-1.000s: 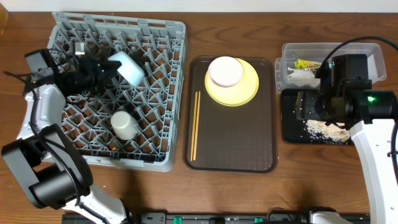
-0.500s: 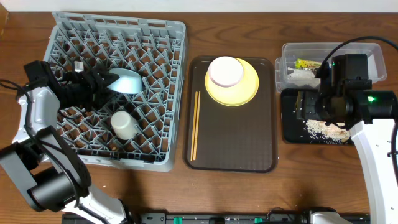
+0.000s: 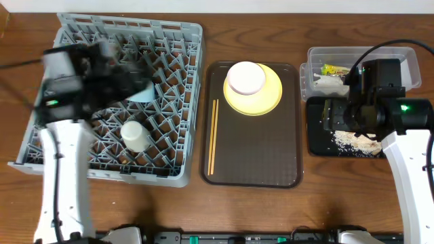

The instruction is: Sort waste into correct bins and load items into the dishwasher

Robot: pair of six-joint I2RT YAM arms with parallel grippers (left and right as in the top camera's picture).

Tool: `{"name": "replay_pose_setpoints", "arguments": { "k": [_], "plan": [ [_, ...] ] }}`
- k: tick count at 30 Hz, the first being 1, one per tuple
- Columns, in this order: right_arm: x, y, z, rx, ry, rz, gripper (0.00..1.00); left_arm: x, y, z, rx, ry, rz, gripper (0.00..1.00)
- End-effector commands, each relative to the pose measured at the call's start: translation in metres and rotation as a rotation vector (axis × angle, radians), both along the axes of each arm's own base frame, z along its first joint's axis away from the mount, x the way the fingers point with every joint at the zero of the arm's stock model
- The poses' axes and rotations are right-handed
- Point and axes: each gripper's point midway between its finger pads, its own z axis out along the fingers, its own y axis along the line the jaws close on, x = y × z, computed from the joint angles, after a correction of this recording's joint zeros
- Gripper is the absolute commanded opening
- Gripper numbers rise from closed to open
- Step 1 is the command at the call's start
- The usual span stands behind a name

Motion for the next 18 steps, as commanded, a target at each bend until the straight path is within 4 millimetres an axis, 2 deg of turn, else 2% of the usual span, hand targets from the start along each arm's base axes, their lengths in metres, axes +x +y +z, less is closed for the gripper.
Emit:
{"name": "replay_pose_setpoints", "arguments": {
  "k": [1, 4, 5, 6, 7, 9, 12, 14, 18],
  "plan": [
    [-0.006, -0.025, 0.004, -0.076, 0.014, -0.155, 0.72, 0.011, -0.061, -0.015, 0.199, -0.057, -0.177, 0.89],
    [-0.008, -0.034, 0.004, -0.095, 0.018, -0.204, 0.73, 0.018, -0.104, -0.024, 0.278, -0.120, -0.300, 0.89],
    [-0.008, -0.035, 0.003, -0.093, 0.019, -0.206, 0.73, 0.020, -0.134, -0.031, 0.312, -0.166, -0.397, 0.89],
    [-0.008, -0.034, 0.003, -0.093, 0.020, -0.205, 0.74, 0.021, -0.147, -0.034, 0.324, -0.186, -0.441, 0.89],
    [-0.009, -0.034, 0.003, -0.093, 0.022, -0.205, 0.74, 0.021, -0.172, -0.044, 0.343, -0.218, -0.519, 0.90],
    [-0.009, -0.034, 0.003, -0.093, 0.023, -0.205, 0.76, 0.023, -0.204, -0.063, 0.380, -0.252, -0.603, 0.90],
    [-0.009, -0.034, 0.003, -0.090, 0.023, -0.204, 0.77, 0.029, -0.228, -0.085, 0.414, -0.265, -0.635, 0.93],
    [-0.010, -0.034, 0.003, -0.090, 0.029, -0.203, 0.77, 0.032, -0.249, -0.108, 0.435, -0.281, -0.680, 0.93],
    [-0.013, -0.034, 0.002, -0.090, 0.039, -0.203, 0.77, 0.036, -0.269, -0.143, 0.442, -0.276, -0.725, 0.93]
  ]
}}
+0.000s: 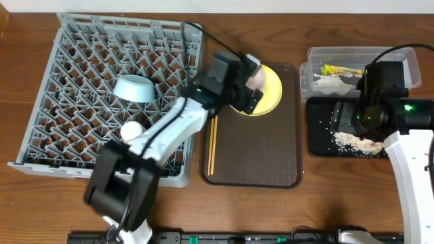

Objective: Sort waste into correct bins and load items into the dishwasher
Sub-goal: 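Reach the left gripper to the pink bowl and grasp its rim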

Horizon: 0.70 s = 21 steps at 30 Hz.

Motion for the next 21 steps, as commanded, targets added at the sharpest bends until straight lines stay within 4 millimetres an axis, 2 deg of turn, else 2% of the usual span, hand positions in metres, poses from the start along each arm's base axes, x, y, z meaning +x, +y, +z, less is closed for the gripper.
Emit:
{"name": "replay_pose_setpoints", "arguments": {
  "k": [1, 6, 10, 14, 16, 18, 21],
  "plan": [
    [0.000, -0.003, 0.006, -0.005, -0.015, -0.021, 0.78, 0.007, -0.007, -0.029, 0.046, -0.015, -0.022, 0.93],
    [-0.003, -0.003, 0.005, -0.005, 0.001, -0.021, 0.77, 0.016, -0.013, -0.060, 0.051, -0.007, -0.022, 0.92],
    [-0.004, -0.003, 0.004, -0.005, 0.005, -0.021, 0.78, 0.015, -0.012, -0.083, 0.071, 0.028, -0.023, 0.83],
    [-0.005, -0.003, 0.004, -0.005, 0.006, -0.021, 0.77, 0.014, -0.011, -0.087, 0.077, 0.037, -0.023, 0.76],
    [-0.005, -0.003, 0.004, -0.005, 0.009, -0.021, 0.77, 0.014, -0.011, -0.087, 0.077, 0.037, -0.023, 0.64],
    [-0.006, -0.003, 0.004, -0.005, 0.012, -0.021, 0.77, 0.013, -0.011, -0.087, 0.079, 0.040, -0.023, 0.58],
    [-0.008, -0.003, 0.003, -0.007, 0.021, -0.018, 0.77, 0.013, -0.011, -0.087, 0.078, 0.039, -0.023, 0.39]
  ]
}}
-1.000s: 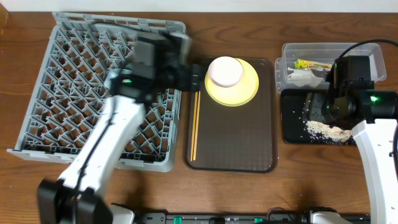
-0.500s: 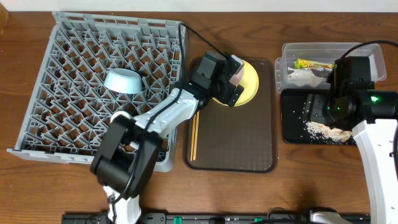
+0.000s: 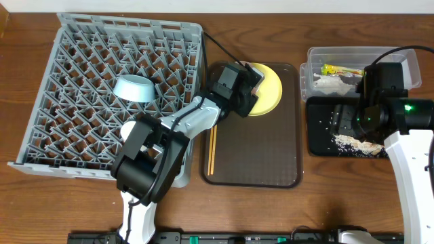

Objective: Sort waste into correct bins and load items into the dishwasher
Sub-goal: 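Reach the left gripper to the pink bowl and grasp its rim, then carry the pink bowl into the dish rack and release it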

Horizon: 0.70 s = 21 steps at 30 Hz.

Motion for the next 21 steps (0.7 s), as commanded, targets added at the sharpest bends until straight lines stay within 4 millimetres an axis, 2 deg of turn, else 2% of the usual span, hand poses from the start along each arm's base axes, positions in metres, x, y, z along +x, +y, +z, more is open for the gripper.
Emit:
{"name": "replay_pose_setpoints", "arguments": {
  "k": [1, 6, 9, 11, 16, 20, 21],
  "plan": [
    [0.000, -0.003, 0.006, -0.007, -0.011, -0.017, 0.77, -0.001, 0.001, -0.003, 0.009, 0.002, -0.005, 0.37],
    [-0.001, -0.003, 0.005, -0.007, -0.008, -0.017, 0.77, 0.001, 0.000, 0.005, -0.001, -0.013, -0.005, 0.15],
    [-0.002, -0.003, 0.005, -0.007, -0.004, -0.017, 0.77, 0.002, -0.001, 0.014, -0.012, -0.029, -0.005, 0.09],
    [-0.002, -0.003, 0.005, -0.008, -0.003, -0.014, 0.77, 0.003, -0.002, 0.023, -0.025, -0.042, 0.000, 0.09],
    [-0.003, -0.003, 0.005, -0.008, 0.001, -0.014, 0.77, 0.005, -0.004, 0.067, -0.074, -0.110, 0.004, 0.06],
    [-0.004, -0.003, 0.005, -0.010, 0.005, -0.006, 0.77, 0.002, 0.000, 0.124, -0.174, -0.148, 0.067, 0.06],
    [-0.004, -0.003, 0.005, -0.011, 0.005, -0.006, 0.77, 0.001, 0.005, 0.144, -0.213, -0.153, 0.102, 0.06]
  ]
}}
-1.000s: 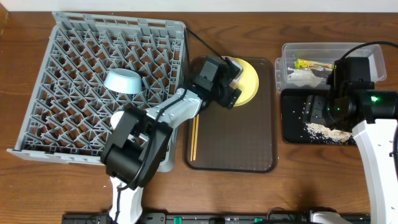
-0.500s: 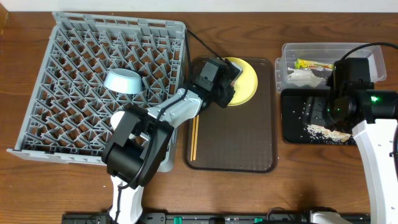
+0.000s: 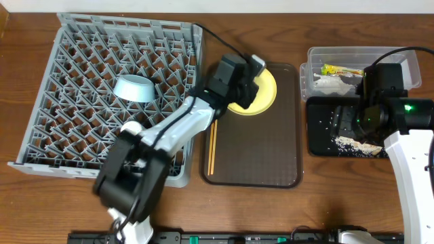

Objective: Sort waste into correct bins and load items into the dishwasher
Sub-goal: 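Carry the pink bowl into the dish rack and release it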

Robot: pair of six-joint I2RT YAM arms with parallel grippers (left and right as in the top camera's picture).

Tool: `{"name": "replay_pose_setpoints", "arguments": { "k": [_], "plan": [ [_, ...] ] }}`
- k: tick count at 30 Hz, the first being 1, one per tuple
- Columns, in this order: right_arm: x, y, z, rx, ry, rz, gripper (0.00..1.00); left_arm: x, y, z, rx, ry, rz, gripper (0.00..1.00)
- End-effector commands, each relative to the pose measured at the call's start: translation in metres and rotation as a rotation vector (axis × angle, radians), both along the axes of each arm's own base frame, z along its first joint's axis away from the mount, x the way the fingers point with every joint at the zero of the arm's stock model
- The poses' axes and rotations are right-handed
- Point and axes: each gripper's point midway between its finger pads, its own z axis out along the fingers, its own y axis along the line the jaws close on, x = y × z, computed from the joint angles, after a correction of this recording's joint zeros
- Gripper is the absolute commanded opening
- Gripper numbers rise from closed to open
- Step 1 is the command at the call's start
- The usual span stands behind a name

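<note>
My left gripper (image 3: 249, 80) is down over the yellow plate (image 3: 268, 95) at the back of the brown tray (image 3: 261, 156). It covers the plate's left half, and the white bowl does not show beneath it. I cannot make out its jaws. A pair of chopsticks (image 3: 213, 146) lies along the tray's left side. A light blue bowl (image 3: 133, 88) and a white cup (image 3: 131, 127) sit in the grey dish rack (image 3: 81, 54). My right gripper (image 3: 349, 118) hovers over the black bin (image 3: 339, 146), its fingers lost against the dark.
A clear bin (image 3: 339, 71) with wrappers stands at the back right, directly behind the black bin, which holds food scraps. My left arm stretches across the rack's right edge. The rack fills the table's left half.
My left gripper stays over the yellow plate, shifted slightly right and back, and the arm behind it has swung. The right arm has barely moved.
At first my left gripper was over the rack at the blue bowl, and a white bowl sat on the yellow plate. Then the blue bowl lay in the rack and my gripper was at the white bowl. It has covered that spot since.
</note>
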Motion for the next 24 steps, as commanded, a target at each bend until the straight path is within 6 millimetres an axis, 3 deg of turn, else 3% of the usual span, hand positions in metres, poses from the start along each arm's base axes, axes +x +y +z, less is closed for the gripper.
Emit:
{"name": "replay_pose_setpoints", "arguments": {
  "k": [1, 5, 9, 17, 20, 24],
  "plan": [
    [0.001, -0.003, 0.006, -0.011, -0.018, -0.007, 0.77, -0.003, 0.013, 0.073, -0.146, -0.032, 0.098, 0.06],
    [0.001, -0.003, 0.006, -0.011, -0.018, -0.007, 0.77, -0.001, 0.053, 0.118, -0.276, 0.008, 0.233, 0.06],
    [0.001, -0.003, 0.006, -0.011, -0.018, -0.007, 0.77, 0.007, 0.092, 0.140, -0.447, 0.096, 0.246, 0.06],
    [0.001, -0.003, 0.006, -0.014, -0.016, 0.008, 0.77, 0.024, 0.185, 0.146, -0.727, 0.307, 0.304, 0.06],
    [0.001, -0.003, 0.006, -0.014, -0.016, 0.008, 0.77, 0.031, 0.207, 0.139, -0.820, 0.388, 0.321, 0.06],
    [0.001, -0.003, 0.006, -0.014, -0.017, 0.008, 0.77, 0.044, 0.222, 0.124, -0.919, 0.483, 0.334, 0.06]
  ]
}}
